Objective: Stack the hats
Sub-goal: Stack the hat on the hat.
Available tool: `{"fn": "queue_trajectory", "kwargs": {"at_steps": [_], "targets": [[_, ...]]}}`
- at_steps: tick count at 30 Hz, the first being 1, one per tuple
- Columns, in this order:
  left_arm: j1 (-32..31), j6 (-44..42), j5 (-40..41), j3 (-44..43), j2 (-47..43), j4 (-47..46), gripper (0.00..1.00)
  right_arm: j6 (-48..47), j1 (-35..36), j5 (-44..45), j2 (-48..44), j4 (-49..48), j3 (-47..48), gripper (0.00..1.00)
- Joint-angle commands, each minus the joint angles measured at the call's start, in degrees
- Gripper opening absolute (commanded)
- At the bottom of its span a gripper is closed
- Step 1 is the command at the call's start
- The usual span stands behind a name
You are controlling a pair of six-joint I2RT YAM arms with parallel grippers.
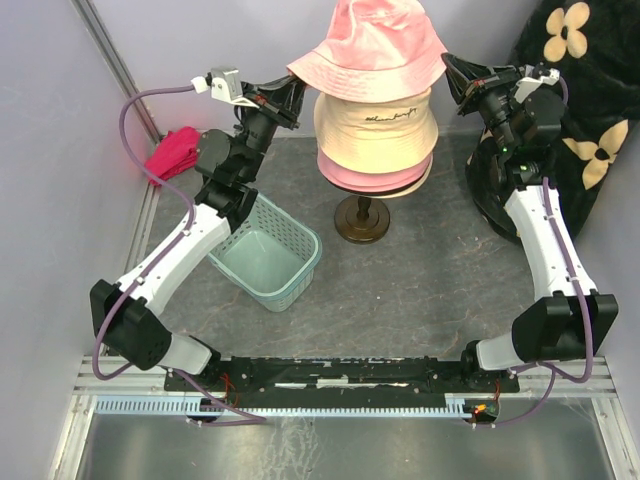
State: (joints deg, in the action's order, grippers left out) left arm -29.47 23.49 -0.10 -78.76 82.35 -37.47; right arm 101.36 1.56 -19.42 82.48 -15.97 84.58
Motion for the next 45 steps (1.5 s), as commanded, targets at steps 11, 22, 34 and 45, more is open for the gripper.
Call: {"fn": "queue_trajectory", "kwargs": {"at_steps": [11, 22, 34, 45], "targets": [[-1.68, 0.08, 0.43, 4.99, -1.93, -4.71, 0.06, 6.87, -4.33, -2.55, -0.86, -12.05, -6.24, 0.02], [-3.10, 0.43, 1.14, 5.00, -1.31, -3.87, 0.07, 10.67, -4.66, -5.49, 1.68, -19.55, -7.20, 0.02], [-4.61, 0.24, 2.21, 3.73, -0.86, -3.96, 0.12, 7.97, -4.68, -8.24, -0.40, -17.65, -8.83, 0.02], [-5.15, 0.63, 2.85, 5.74, -1.86, -3.92, 0.17, 6.48, -4.63, -9.64, -3.16, -17.45, -14.48, 0.02]]}}
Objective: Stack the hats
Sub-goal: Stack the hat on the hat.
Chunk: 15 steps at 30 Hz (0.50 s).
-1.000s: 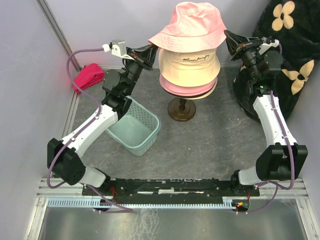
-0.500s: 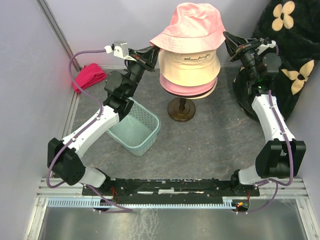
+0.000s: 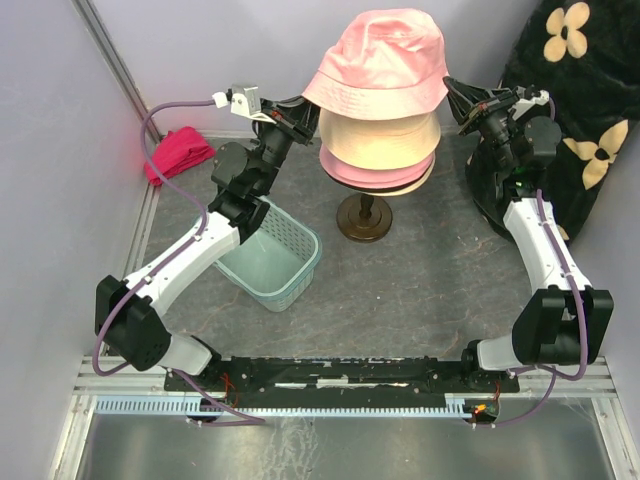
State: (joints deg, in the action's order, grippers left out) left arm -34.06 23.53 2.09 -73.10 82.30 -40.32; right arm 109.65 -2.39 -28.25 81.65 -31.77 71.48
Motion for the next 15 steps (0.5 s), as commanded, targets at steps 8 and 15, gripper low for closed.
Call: {"fn": "queue_trajectory", "kwargs": {"at_steps": [8, 15], "targets": [[-0.66, 1.08, 2.07, -0.21, -0.96, -0.42, 0.13, -3.45, -0.57, -0.26, -2.58, 0.04, -3.17, 0.02], [-0.64, 1.42, 2.59, 0.26, -0.69, -0.38, 0.12, -6.57, -0.58, 0.26, -2.72, 2.97, -3.22, 0.02]]}}
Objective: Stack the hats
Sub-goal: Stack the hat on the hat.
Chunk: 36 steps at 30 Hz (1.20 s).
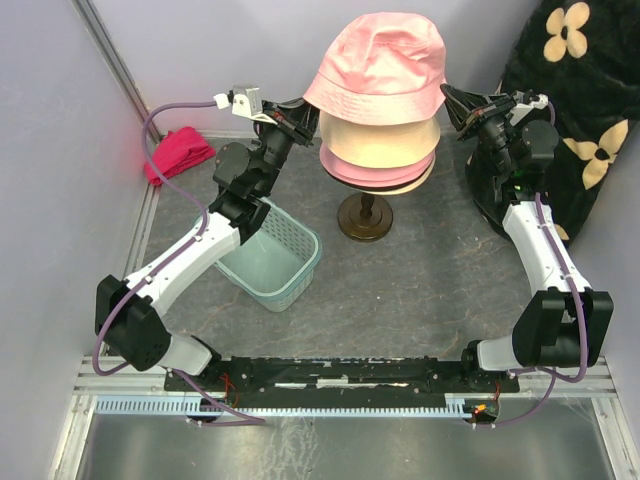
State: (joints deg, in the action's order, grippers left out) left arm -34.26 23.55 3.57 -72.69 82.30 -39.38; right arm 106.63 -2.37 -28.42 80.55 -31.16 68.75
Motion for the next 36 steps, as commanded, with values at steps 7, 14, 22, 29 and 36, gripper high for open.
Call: {"fn": "queue_trajectory", "kwargs": {"at_steps": [7, 14, 22, 29, 36], "targets": [[-0.46, 1.32, 2.26, 0.21, -0.27, -0.97, 0.11, -6.66, -0.56, 0.68, -1.66, 5.11, 0.20, 0.02], [-0.48, 0.82, 5.01, -0.95, 0.40, 0.31, 0.21, -7.73, -0.54, 0.22, -0.89, 6.55, 0.95, 0.02], [-0.46, 1.75, 10.00, 0.29, 0.61, 1.81, 0.23, -10.28, -0.57, -0.12, -0.30, 10.13, 2.20, 0.02], [-0.48, 2.79, 8.49, 1.27, 1.10, -1.99, 0.40, -13.41, -0.60, -1.54, 0.55, 11.25, 8.22, 0.02], [-0.37, 3.23, 5.12, 1.49, 0.95, -3.34, 0.61, -13.02, -0.55, -2.20, 2.05, 10.76, 12.46, 0.02]]}}
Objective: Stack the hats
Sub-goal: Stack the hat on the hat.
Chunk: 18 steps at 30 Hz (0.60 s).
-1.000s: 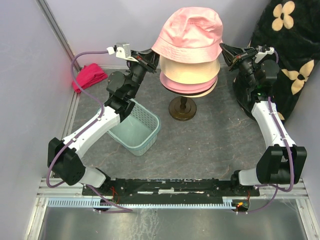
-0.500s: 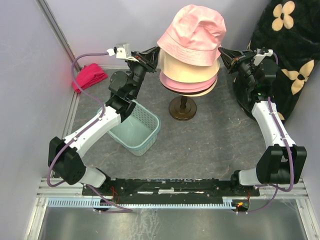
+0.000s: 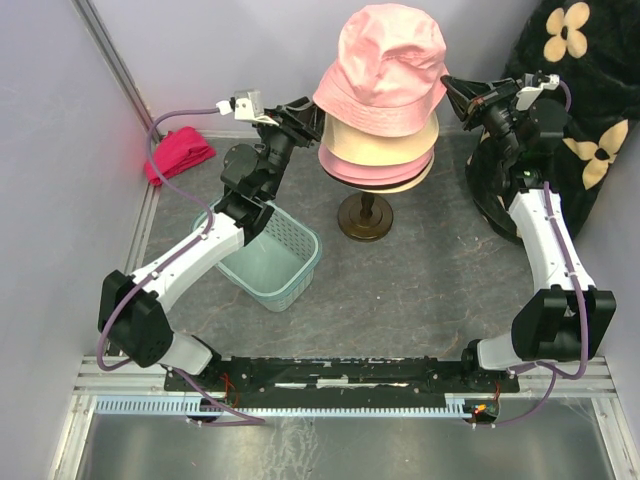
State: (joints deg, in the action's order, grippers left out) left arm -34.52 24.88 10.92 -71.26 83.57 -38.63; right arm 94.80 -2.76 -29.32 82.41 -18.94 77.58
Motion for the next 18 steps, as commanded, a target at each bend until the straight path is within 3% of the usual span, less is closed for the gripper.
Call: {"fn": "queue_trajectory", "kwargs": {"at_steps": [1, 9, 18], "targets": [[-0.04, 2.03, -2.56, 0.07, -0.33, -4.07, 0.65, -1.22, -0.16, -1.39, 0.28, -1.38, 3.75, 0.02], [0.02, 2.17, -2.15, -0.67, 0.00, -4.97, 0.74, -1.59, -0.20, -1.75, 0.65, -0.40, 4.56, 0.02], [0.05, -0.91, -5.29, -2.75, 1.42, -8.76, 0.77, -1.27, -0.22, -2.84, 1.51, 0.24, 6.29, 0.02]]}}
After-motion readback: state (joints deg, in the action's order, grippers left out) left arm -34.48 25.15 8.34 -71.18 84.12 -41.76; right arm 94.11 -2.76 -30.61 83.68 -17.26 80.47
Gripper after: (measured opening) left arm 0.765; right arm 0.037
